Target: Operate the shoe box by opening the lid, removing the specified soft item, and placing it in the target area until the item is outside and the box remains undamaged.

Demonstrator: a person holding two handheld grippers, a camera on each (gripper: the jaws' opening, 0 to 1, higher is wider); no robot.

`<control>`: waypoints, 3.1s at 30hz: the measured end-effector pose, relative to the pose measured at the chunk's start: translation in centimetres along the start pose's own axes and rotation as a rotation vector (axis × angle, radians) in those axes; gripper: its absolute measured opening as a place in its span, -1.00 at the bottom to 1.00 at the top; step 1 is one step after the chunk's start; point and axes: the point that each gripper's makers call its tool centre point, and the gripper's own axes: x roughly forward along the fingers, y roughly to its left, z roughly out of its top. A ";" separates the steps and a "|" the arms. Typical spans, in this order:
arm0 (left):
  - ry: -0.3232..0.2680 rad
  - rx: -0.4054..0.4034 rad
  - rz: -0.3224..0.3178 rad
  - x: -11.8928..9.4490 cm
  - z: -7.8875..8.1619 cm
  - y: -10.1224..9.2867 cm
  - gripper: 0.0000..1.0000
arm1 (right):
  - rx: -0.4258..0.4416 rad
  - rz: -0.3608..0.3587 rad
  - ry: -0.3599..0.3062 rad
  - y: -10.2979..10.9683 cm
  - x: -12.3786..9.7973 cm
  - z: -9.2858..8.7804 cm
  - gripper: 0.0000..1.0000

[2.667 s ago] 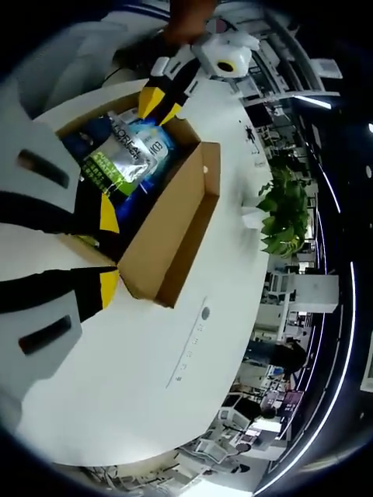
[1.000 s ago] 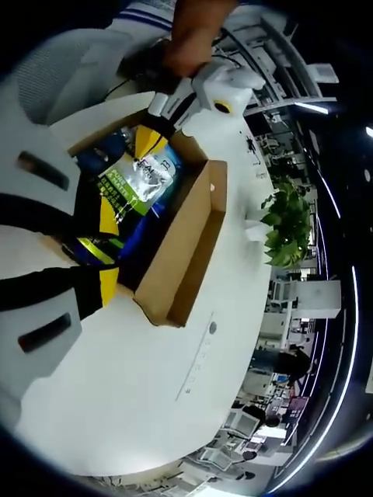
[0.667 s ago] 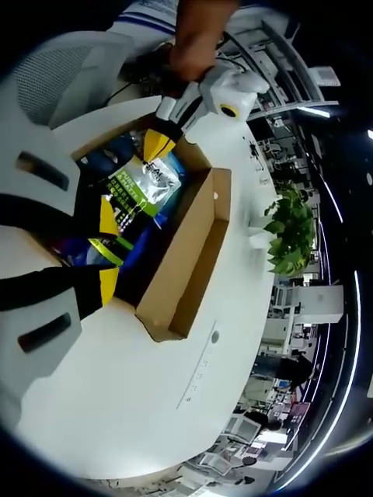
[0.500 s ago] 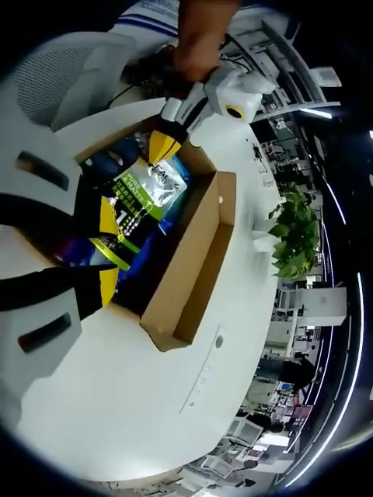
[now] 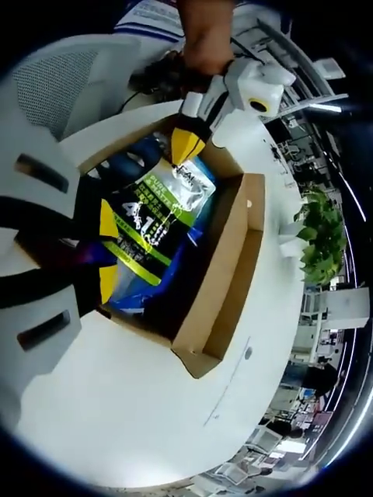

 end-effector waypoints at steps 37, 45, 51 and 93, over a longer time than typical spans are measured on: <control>-0.017 0.006 -0.013 -0.5 0.5 -0.2 -1.00 | 0.160 0.063 -0.010 0.5 0.6 0.2 -1.00; -0.043 0.024 -0.013 -1.9 1.9 -0.9 -1.00 | 0.178 0.067 -0.044 0.5 -0.6 1.7 -1.00; -0.064 0.041 -0.015 -2.7 3.0 -1.8 -1.00 | 0.181 0.062 -0.074 0.2 -1.8 2.9 -1.00; -0.072 0.214 -0.140 2.2 9.3 -13.5 -1.00 | 0.261 -0.086 -0.203 -9.2 -12.5 1.6 -1.00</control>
